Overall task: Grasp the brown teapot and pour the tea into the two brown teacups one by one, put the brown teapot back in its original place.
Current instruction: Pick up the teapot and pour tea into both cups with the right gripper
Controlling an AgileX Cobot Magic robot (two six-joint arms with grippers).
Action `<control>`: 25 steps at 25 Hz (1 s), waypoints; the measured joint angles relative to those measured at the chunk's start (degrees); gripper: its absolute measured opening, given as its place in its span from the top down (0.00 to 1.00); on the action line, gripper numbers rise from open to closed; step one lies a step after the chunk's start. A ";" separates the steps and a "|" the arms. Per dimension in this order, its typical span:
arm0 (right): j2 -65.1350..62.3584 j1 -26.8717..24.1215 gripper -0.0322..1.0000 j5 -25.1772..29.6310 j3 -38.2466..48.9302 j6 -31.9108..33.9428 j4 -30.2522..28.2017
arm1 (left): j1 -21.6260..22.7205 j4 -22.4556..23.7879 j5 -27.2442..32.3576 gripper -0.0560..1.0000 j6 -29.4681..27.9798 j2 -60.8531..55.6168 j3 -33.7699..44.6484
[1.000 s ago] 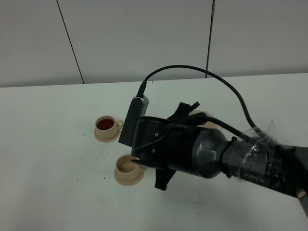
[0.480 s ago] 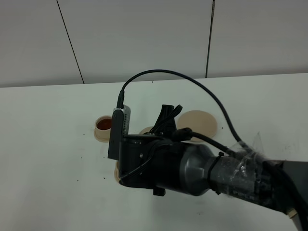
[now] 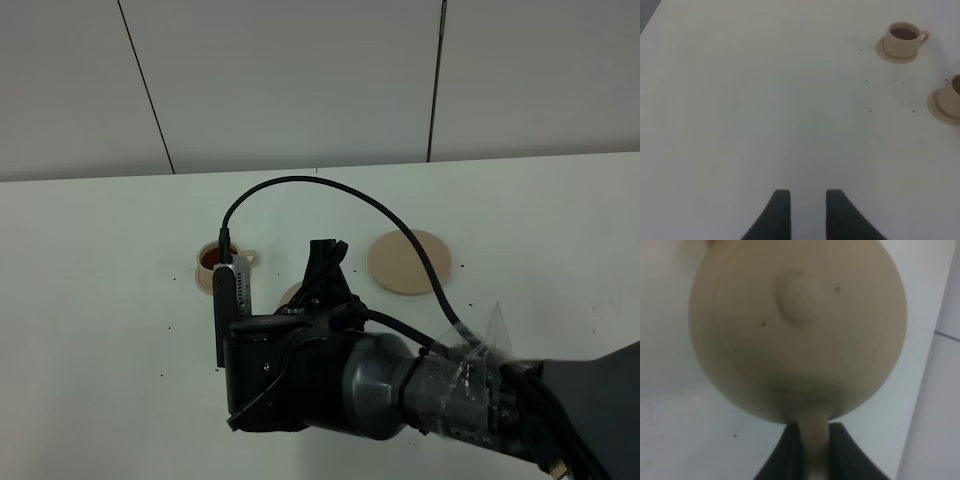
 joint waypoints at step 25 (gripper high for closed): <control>0.00 1.25 0.88 1.05 0.00 -8.88 -3.35 | 0.00 0.00 0.00 0.72 0.13 0.00 0.00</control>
